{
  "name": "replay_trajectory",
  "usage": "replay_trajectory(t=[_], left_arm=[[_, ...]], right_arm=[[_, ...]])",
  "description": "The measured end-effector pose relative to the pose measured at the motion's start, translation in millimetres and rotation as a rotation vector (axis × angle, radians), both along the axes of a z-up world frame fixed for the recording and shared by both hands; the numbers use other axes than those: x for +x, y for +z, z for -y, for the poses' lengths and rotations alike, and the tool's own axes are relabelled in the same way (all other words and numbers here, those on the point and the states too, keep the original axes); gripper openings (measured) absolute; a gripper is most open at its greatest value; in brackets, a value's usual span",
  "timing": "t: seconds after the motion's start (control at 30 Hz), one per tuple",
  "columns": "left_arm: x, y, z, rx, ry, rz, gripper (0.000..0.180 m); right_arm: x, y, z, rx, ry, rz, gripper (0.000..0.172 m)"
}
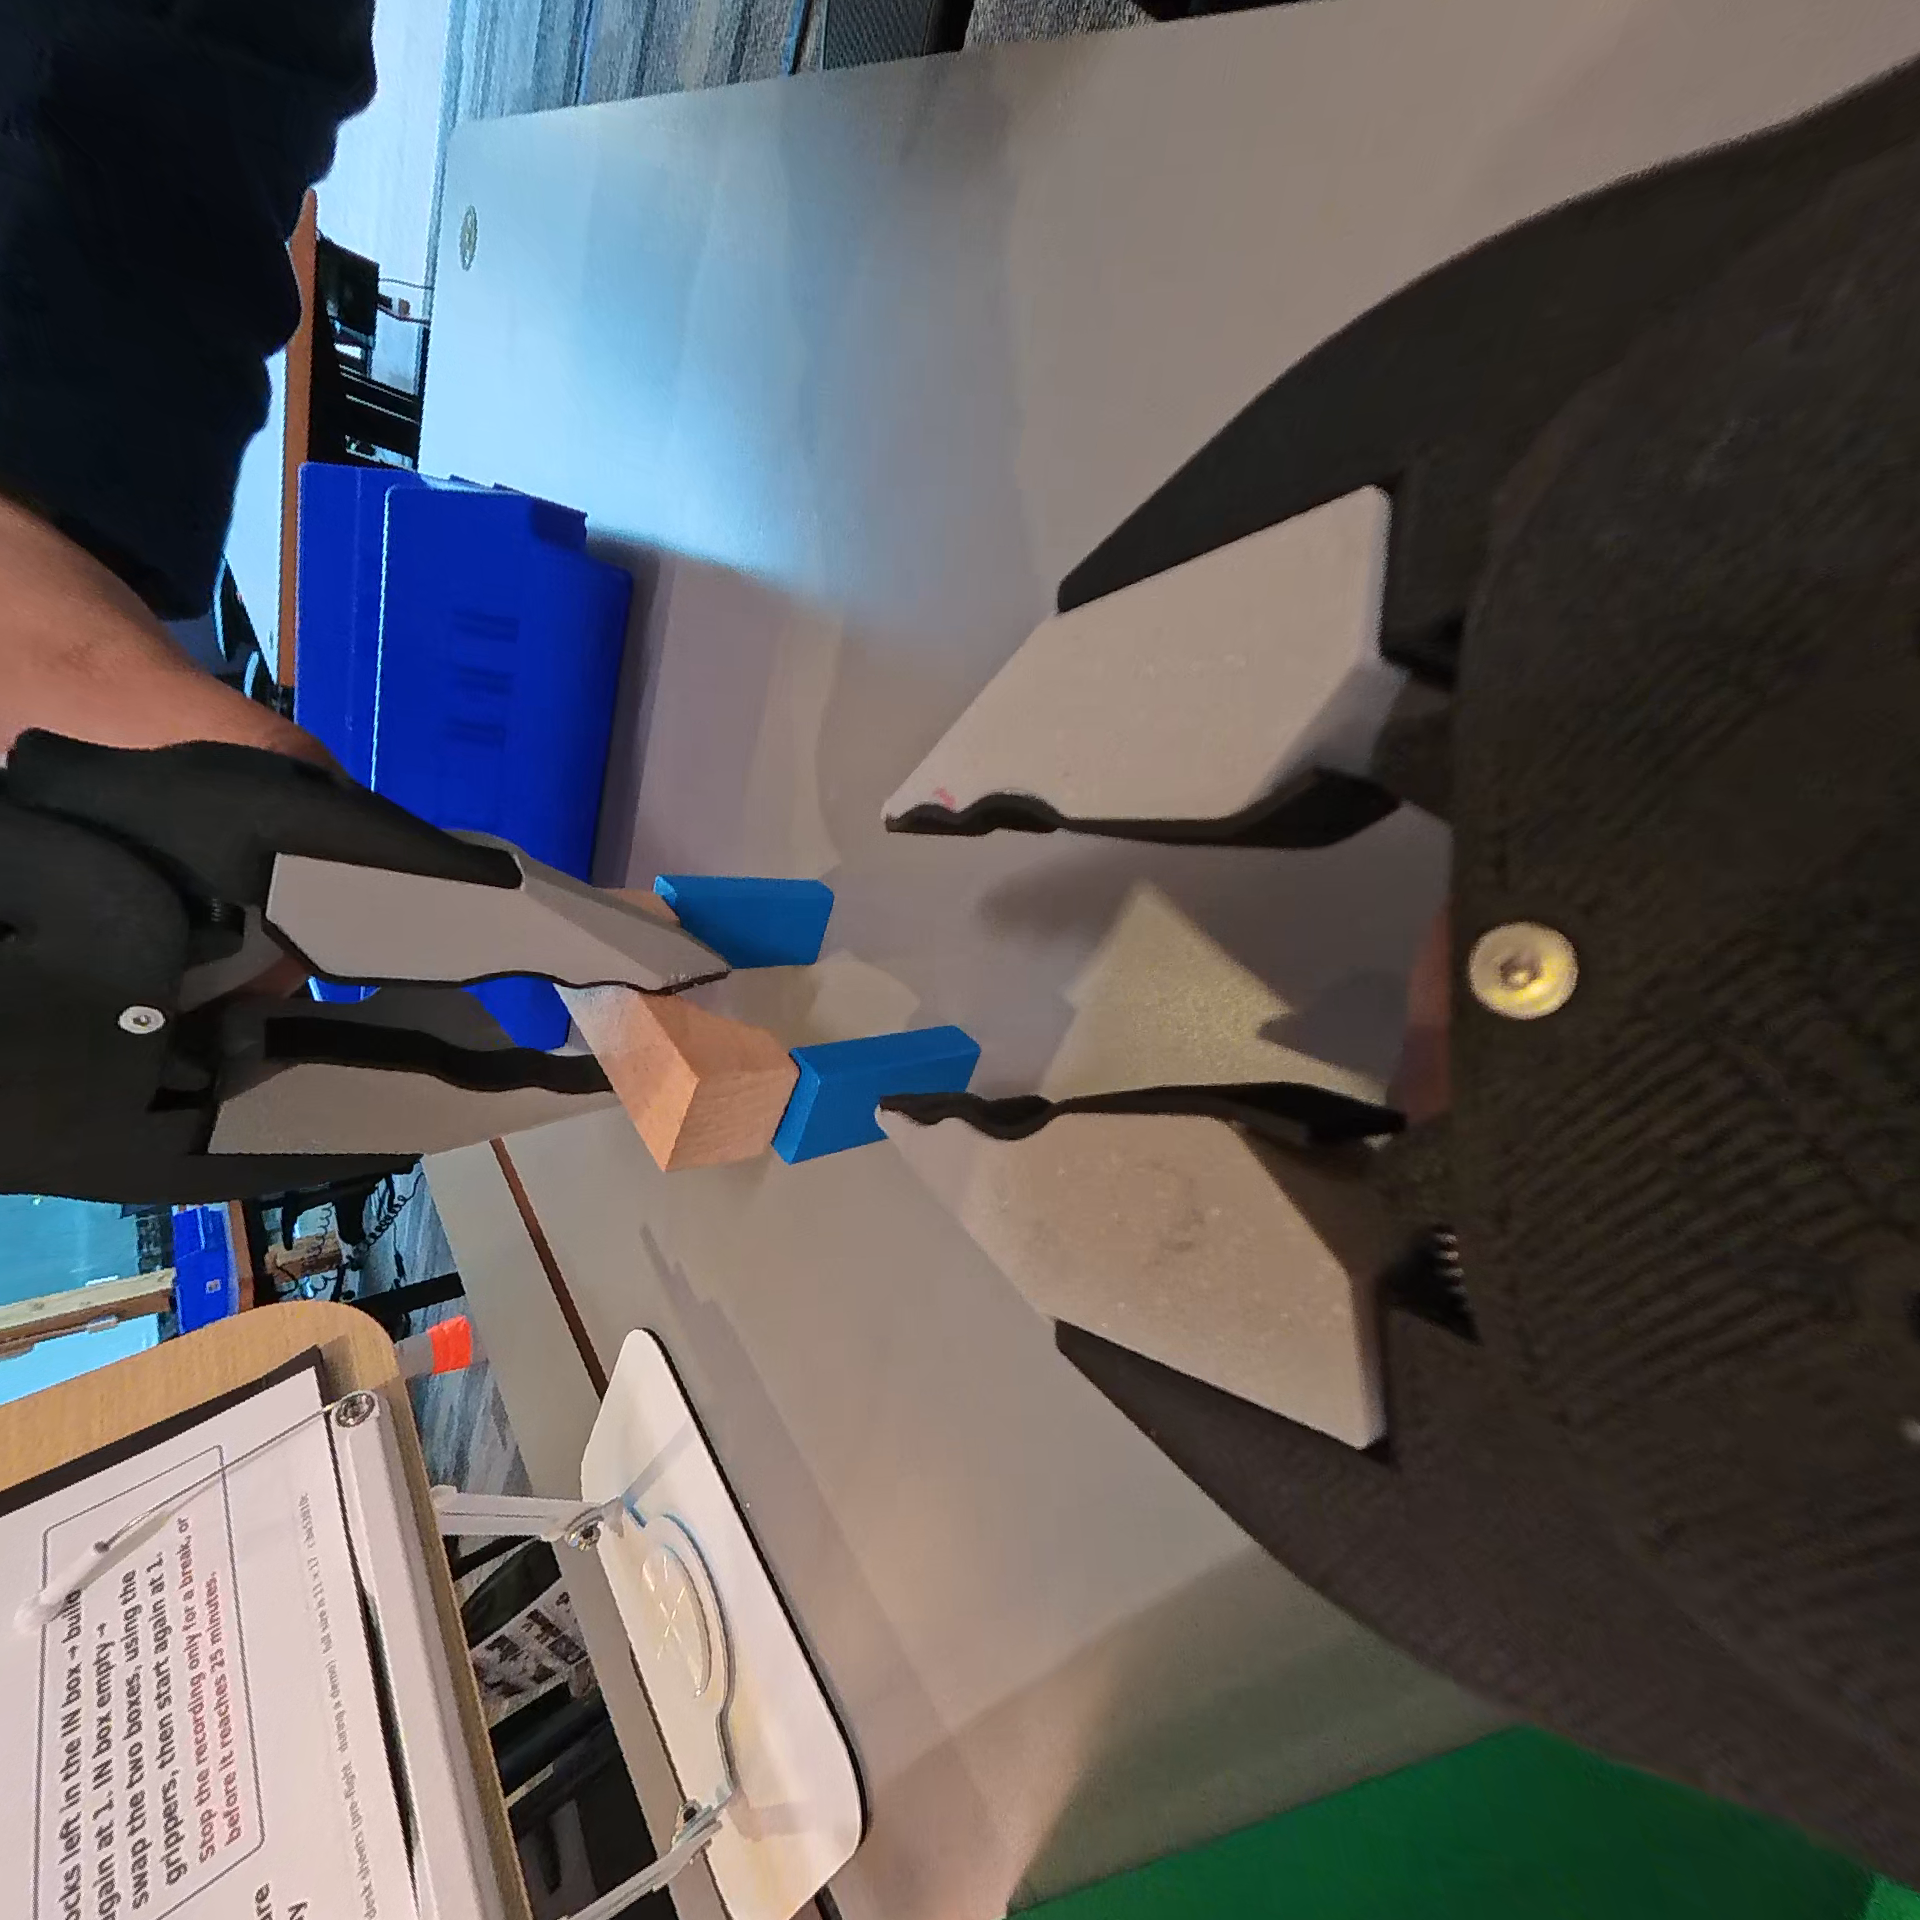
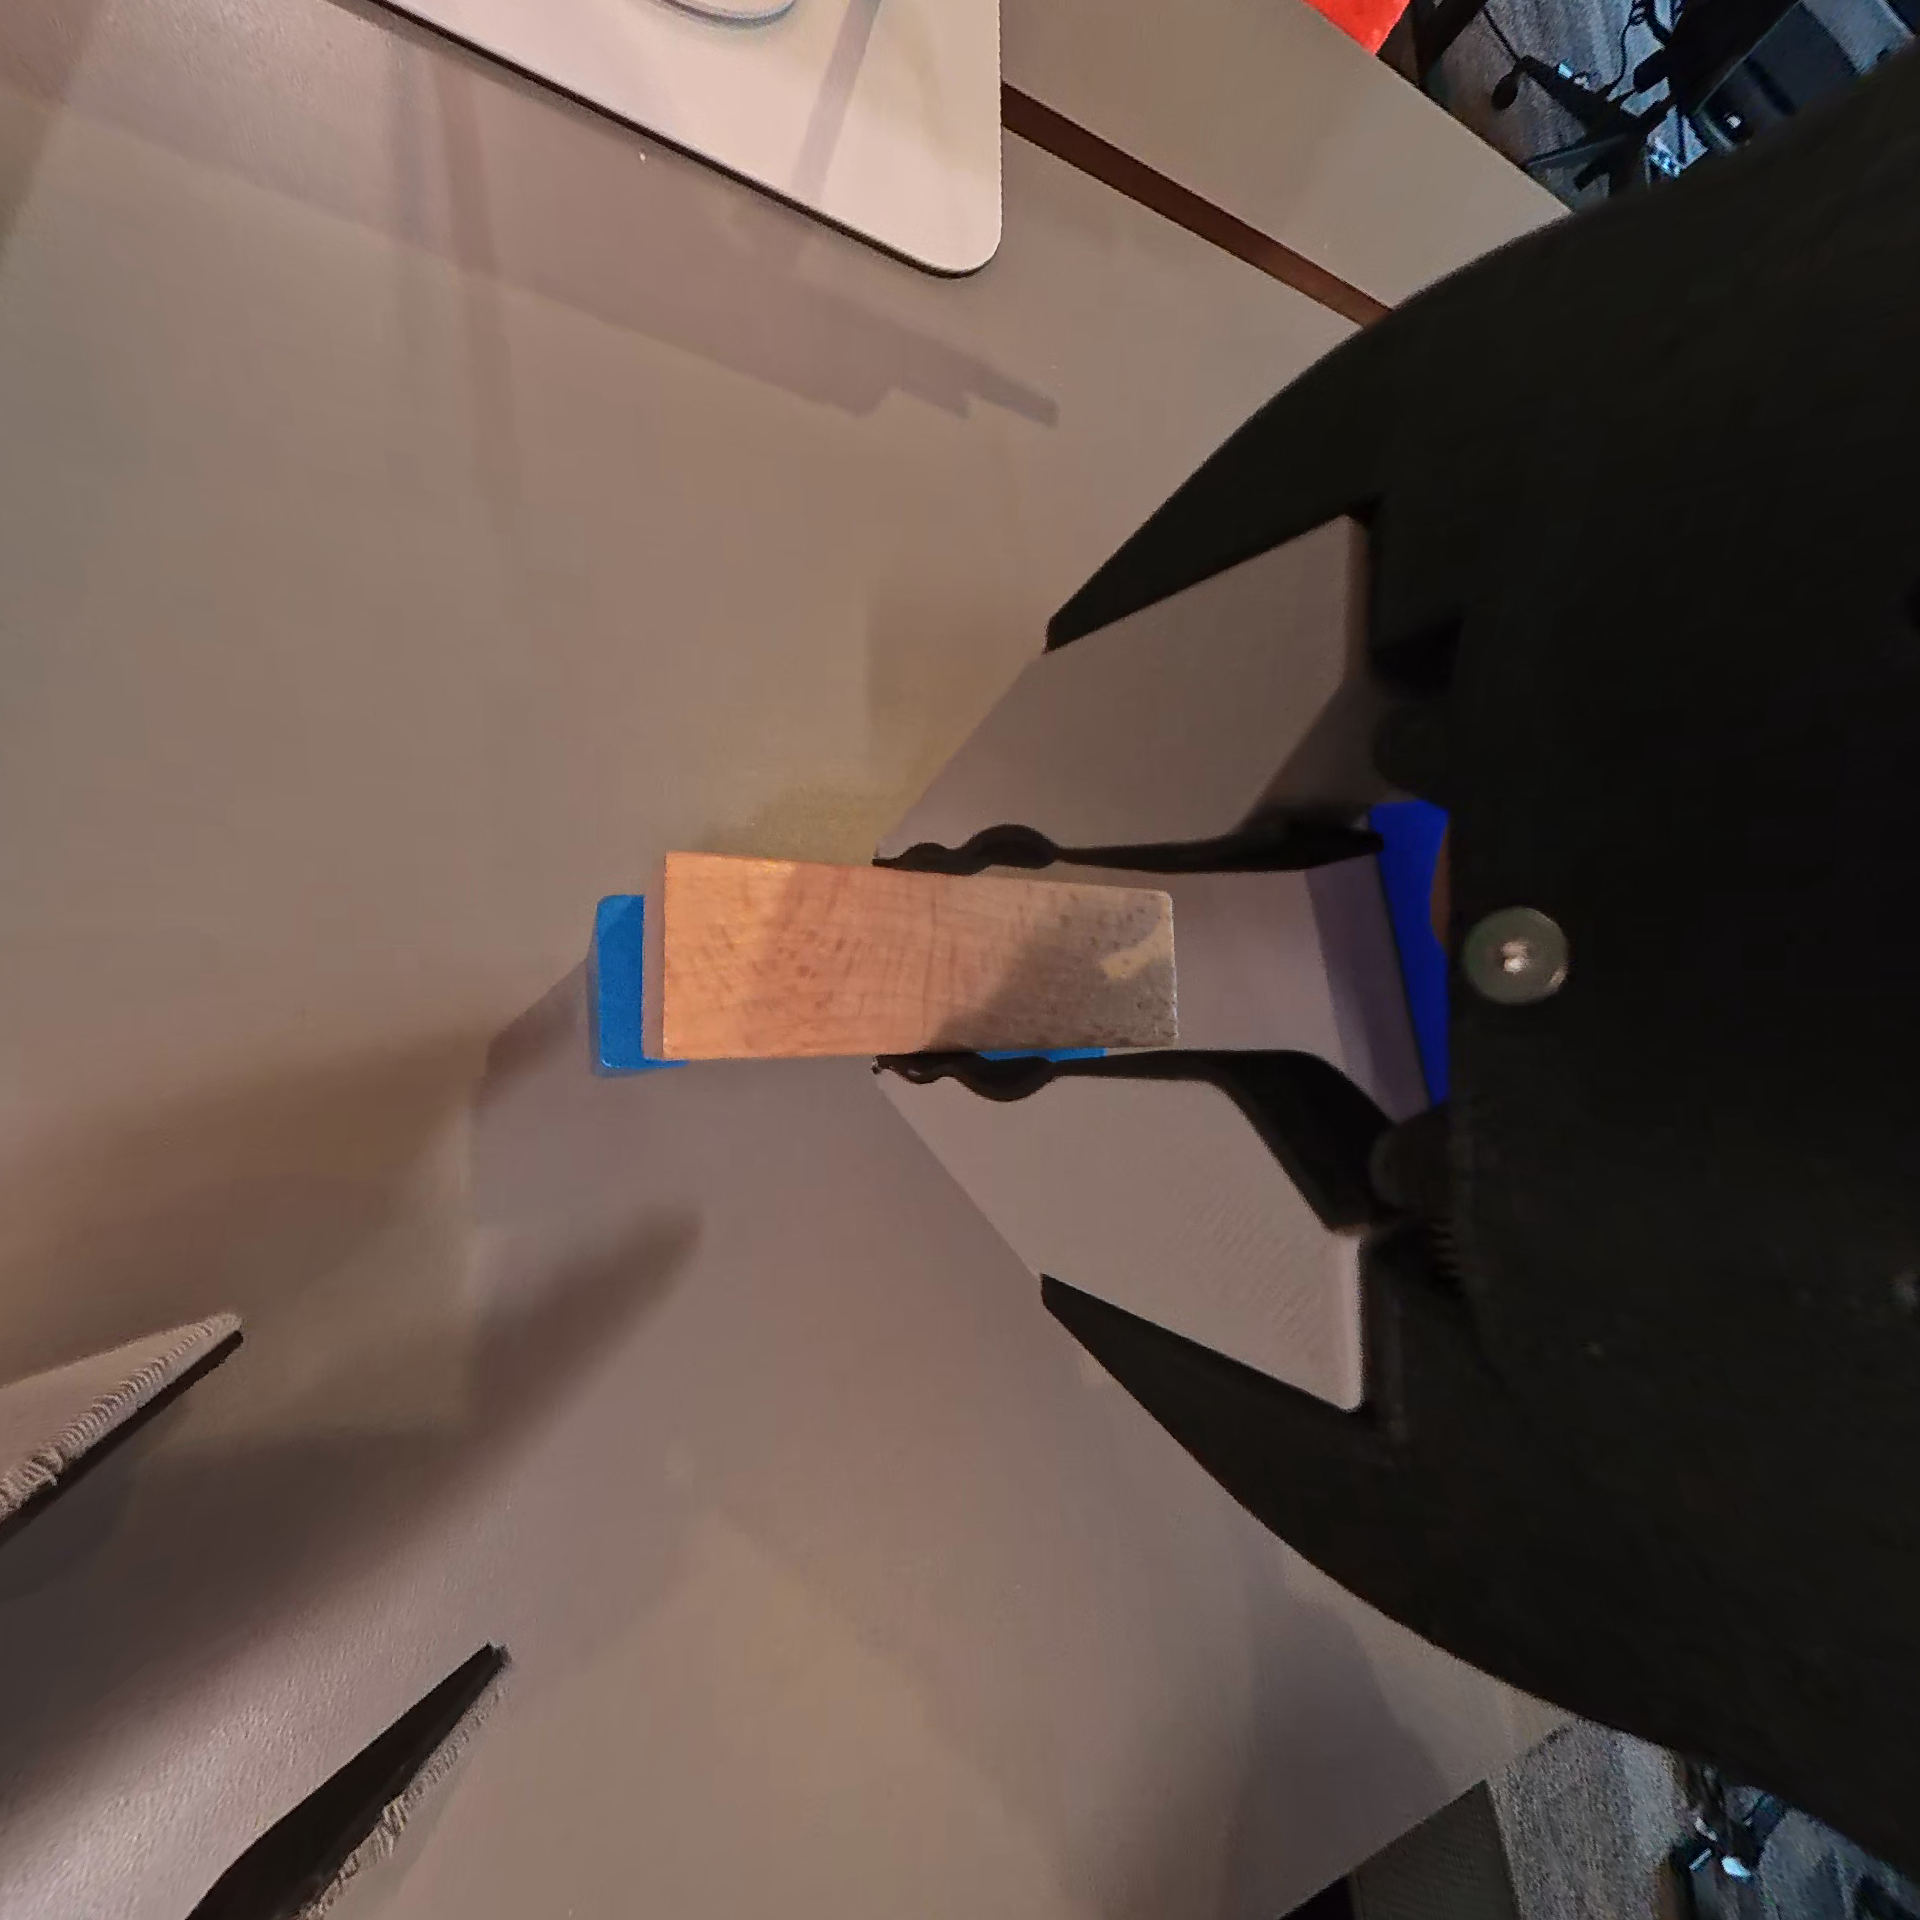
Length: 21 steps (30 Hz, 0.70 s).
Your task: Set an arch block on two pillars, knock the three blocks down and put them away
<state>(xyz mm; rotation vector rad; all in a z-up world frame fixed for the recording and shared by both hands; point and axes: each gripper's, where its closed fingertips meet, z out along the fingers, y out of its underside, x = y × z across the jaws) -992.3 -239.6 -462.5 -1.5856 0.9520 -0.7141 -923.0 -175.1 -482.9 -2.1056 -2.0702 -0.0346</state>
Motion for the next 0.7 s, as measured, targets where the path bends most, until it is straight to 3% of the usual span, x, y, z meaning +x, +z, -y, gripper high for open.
replay_trajectory(t=[0.7], left_arm=[[0.0,-0.7,0.4,-0.01,-0.004,0.001,0.048]], right_arm=[[-1.9,-0.7,1.2,-0.032,-0.025,-0.031,0.031]])
